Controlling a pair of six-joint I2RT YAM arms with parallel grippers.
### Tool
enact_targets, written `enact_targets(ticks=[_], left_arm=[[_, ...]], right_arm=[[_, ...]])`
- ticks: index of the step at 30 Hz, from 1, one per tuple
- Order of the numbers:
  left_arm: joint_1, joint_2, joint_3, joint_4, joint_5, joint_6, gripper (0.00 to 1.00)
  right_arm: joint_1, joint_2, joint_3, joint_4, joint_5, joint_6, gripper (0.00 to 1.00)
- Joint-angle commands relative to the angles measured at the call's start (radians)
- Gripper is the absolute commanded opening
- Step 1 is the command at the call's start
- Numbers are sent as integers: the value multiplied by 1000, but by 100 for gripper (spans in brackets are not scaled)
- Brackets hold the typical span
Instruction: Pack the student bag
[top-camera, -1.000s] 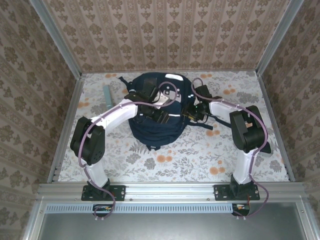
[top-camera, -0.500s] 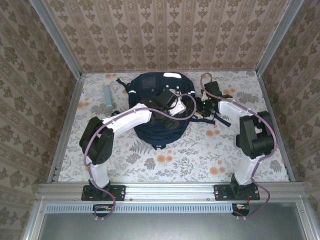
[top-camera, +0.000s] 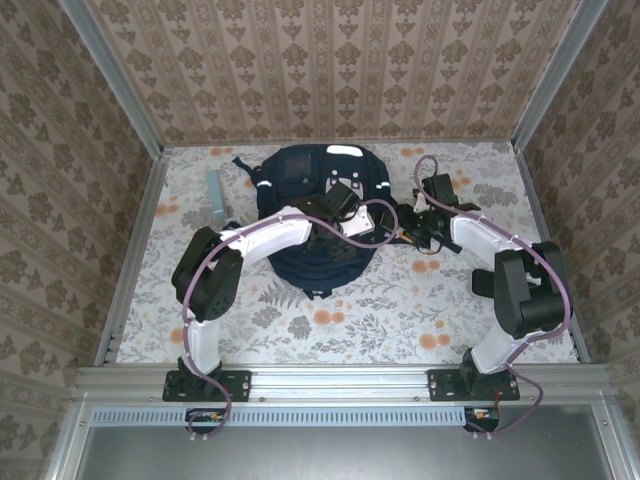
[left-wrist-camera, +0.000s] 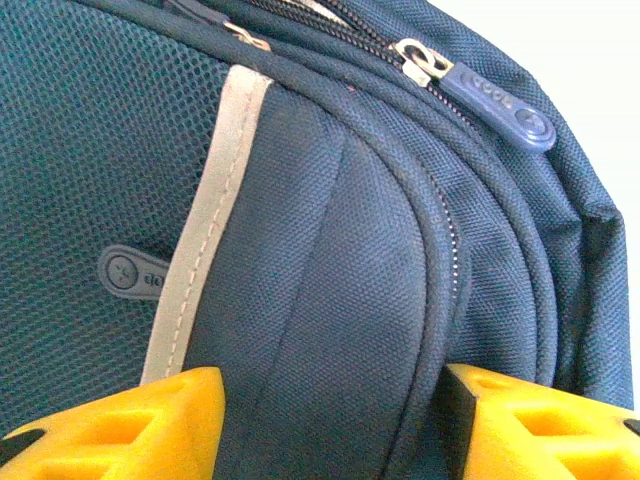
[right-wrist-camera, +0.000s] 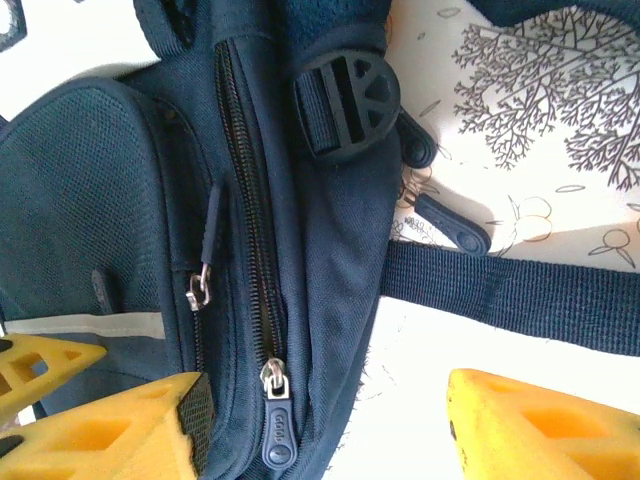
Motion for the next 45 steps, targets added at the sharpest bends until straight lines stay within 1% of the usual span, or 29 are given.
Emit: enact_targets(ticks=[1, 3, 6, 9, 12, 16, 21, 28, 31, 32, 36, 39, 41, 42, 45], left_arm=[[3, 20, 28, 18, -44, 41, 52], [4, 20, 27, 30, -44, 49, 42], [6, 4, 21, 57, -35, 53, 29], [12, -23, 6, 86, -11, 50, 19], [21, -55, -18, 119, 16, 39, 13], [34, -94, -50, 155, 34, 25, 11], [44, -119, -70, 172, 51, 21, 9], [48, -127, -74, 177, 60, 21, 7], [50, -128, -73, 178, 61, 21, 7], [49, -131, -75, 178, 60, 20, 7], [50, -131, -80, 178, 59, 18, 6], [50, -131, -81, 180, 55, 15, 6], [51, -131, -81, 182, 52, 13, 6], [52, -130, -82, 181, 52, 11, 6], [52, -131, -82, 185, 50, 9, 6]], right_arm=[[-2, -16, -26, 1, -51, -8, 64], [6, -12, -33, 7, -68, -15, 62], [29, 6, -23, -4, -85, -49, 53], [59, 28, -2, -13, -105, -87, 45], [78, 48, 15, -2, -125, -101, 41], [83, 69, 33, 8, -125, -107, 39], [84, 107, 72, 8, -136, -115, 34], [83, 109, 94, 39, -158, -144, 33], [84, 111, 93, 48, -173, -165, 27], [82, 108, 90, 53, -177, -170, 27], [79, 77, 55, 94, -165, -155, 36], [75, 46, 28, 123, -145, -131, 38], [74, 30, 14, 135, -121, -125, 37], [74, 22, 6, 147, -121, -121, 35], [73, 7, -16, 185, -132, -110, 35]])
